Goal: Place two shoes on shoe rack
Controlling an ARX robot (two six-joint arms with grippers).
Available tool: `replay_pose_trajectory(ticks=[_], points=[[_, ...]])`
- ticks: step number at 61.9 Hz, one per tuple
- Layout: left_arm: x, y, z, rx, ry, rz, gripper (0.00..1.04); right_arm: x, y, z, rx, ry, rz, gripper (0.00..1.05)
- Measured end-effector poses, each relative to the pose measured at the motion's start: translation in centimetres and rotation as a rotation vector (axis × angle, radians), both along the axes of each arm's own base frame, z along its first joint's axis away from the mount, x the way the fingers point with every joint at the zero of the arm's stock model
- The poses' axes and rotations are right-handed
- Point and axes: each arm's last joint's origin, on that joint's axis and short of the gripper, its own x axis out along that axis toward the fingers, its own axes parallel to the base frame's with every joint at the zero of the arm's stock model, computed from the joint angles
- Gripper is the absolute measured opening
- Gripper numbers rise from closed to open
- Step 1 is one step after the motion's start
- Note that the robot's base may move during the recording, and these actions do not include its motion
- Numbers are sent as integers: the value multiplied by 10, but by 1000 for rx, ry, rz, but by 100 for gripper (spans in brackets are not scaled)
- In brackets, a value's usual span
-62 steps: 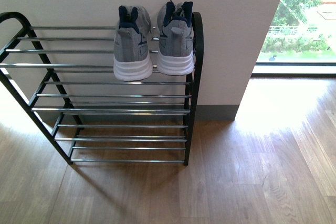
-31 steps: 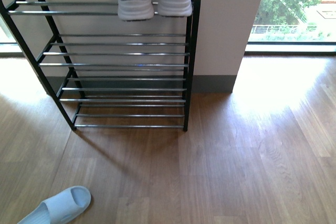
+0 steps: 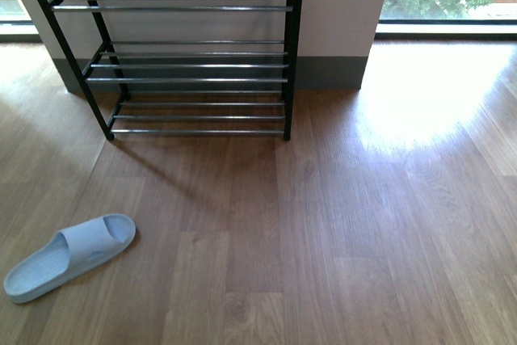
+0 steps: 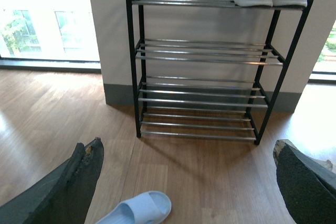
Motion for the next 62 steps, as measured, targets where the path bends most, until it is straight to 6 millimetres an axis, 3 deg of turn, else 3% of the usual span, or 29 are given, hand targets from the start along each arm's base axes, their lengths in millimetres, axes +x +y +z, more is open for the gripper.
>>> replay_pose_trajectory(ticks=[62], points=[[0, 0, 0, 0, 0, -1, 95, 0, 0, 0, 0, 1, -3, 96]])
